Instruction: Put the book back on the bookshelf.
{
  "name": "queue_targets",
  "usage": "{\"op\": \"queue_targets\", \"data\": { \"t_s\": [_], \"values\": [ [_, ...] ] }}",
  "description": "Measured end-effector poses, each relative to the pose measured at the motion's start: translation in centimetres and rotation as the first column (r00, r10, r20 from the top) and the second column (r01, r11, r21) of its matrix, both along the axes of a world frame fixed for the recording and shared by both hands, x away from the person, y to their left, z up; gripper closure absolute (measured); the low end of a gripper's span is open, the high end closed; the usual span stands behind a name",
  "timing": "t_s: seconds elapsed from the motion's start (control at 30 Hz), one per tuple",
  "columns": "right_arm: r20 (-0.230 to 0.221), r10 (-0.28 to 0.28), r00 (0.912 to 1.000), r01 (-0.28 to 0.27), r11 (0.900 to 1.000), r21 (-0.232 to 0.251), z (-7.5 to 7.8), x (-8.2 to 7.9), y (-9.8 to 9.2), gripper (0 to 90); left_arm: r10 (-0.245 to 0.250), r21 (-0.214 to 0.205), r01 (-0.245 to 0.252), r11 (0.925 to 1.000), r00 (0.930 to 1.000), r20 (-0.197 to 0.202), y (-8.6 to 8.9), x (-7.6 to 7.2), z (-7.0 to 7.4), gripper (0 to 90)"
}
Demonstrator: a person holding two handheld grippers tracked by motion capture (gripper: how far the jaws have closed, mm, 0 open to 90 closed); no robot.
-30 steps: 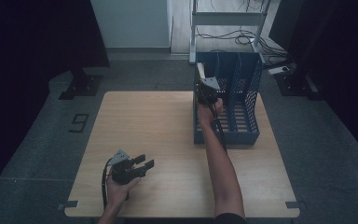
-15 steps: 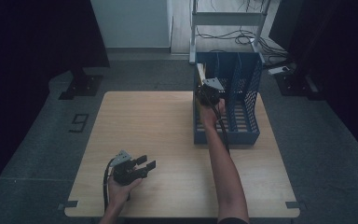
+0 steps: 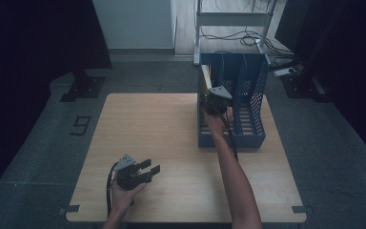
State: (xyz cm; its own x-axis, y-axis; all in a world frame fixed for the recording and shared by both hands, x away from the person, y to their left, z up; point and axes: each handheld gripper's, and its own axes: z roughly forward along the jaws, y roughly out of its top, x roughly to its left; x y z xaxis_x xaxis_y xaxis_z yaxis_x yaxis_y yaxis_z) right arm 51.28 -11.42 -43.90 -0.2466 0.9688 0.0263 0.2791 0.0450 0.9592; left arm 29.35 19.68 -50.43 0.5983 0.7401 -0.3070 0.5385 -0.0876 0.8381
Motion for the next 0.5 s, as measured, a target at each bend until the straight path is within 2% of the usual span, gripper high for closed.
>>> {"op": "queue_targets", "data": {
  "t_s": [0.13,0.23,0.37,0.5],
  "values": [
    [-0.022,0.005,0.9997,-0.005,1.0000,0.005,-0.31,-0.06,-0.11,56.3,-0.001,0.001,0.001,1.0000,1.0000,0.000,-0.04,0.01,-0.02,45.4],
    [-0.040,-0.007,0.9992,0.007,1.0000,-0.002,-0.49,0.01,-0.07,68.1,0.000,0.002,0.000,1.0000,1.0000,0.000,-0.01,0.00,-0.01,45.4],
    [-0.052,-0.036,0.9980,0.035,0.9992,-0.022,-0.46,0.01,0.20,72.4,0.000,0.002,0.000,1.0000,1.0000,0.000,0.00,0.02,-0.04,45.4],
    [-0.066,-0.053,0.9964,0.052,0.9984,-0.021,-0.26,0.01,0.34,74.3,-0.001,0.003,0.001,1.0000,1.0000,-0.001,-0.01,0.02,-0.05,45.4]
  ]
}}
